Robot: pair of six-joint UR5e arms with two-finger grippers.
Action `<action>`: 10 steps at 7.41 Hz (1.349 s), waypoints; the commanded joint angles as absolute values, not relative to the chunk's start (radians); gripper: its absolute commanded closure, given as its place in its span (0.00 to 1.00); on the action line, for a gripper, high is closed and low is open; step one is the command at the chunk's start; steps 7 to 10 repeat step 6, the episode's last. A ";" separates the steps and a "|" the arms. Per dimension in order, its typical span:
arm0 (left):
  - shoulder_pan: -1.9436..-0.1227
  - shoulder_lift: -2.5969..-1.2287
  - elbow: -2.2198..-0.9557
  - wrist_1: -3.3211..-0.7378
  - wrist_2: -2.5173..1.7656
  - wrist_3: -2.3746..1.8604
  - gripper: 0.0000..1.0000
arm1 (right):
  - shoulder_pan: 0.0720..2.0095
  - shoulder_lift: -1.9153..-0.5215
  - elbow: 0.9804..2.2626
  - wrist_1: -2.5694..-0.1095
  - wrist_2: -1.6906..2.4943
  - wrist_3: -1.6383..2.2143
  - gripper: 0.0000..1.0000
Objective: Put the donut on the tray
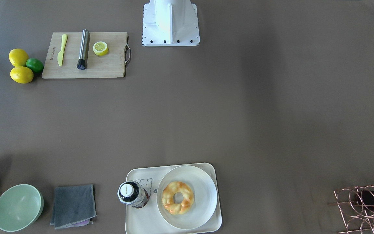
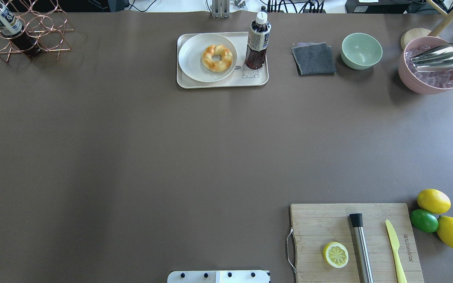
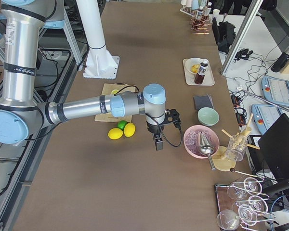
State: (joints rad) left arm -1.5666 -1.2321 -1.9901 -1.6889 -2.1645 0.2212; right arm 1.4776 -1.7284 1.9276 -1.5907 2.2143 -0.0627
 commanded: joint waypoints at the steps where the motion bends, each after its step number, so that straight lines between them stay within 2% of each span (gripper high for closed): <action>1: -1.566 -1.232 -1.990 -1.689 -2.163 0.219 0.03 | 1.473 -1.741 1.922 -1.543 2.218 -0.060 0.00; 10: -1.566 -1.242 -1.999 -1.692 -2.166 0.221 0.03 | 1.473 -1.736 1.924 -1.542 2.224 0.000 0.00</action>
